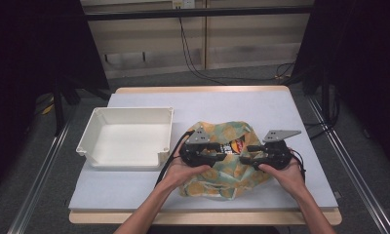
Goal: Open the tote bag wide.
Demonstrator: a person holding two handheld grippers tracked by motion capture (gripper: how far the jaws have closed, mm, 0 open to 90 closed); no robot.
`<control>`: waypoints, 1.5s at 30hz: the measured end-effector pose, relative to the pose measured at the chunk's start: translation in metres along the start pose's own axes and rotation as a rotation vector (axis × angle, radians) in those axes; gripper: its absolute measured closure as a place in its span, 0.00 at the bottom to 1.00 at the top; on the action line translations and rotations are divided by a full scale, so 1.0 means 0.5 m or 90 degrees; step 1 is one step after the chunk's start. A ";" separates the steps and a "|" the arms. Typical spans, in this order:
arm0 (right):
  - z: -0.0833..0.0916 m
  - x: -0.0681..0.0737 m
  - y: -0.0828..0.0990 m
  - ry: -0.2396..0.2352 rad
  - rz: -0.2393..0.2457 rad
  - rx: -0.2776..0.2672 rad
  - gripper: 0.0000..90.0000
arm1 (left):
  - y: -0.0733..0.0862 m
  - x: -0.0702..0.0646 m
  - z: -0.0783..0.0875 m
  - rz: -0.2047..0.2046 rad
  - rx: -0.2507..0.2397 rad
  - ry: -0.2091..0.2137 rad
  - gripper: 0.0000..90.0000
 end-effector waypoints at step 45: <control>0.068 -0.027 0.152 0.098 -0.062 0.072 1.00 | 0.074 -0.128 -0.010 -0.067 0.077 0.155 1.00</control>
Point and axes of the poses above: each handheld gripper's, and its own axes: z roughly backward along the jaws, y roughly out of its underside, x roughly to its left, the point moved 5 cm from there along -z, roughly forward along the jaws, and after that the axes turned 6 degrees about x, right-handed, at the moved point
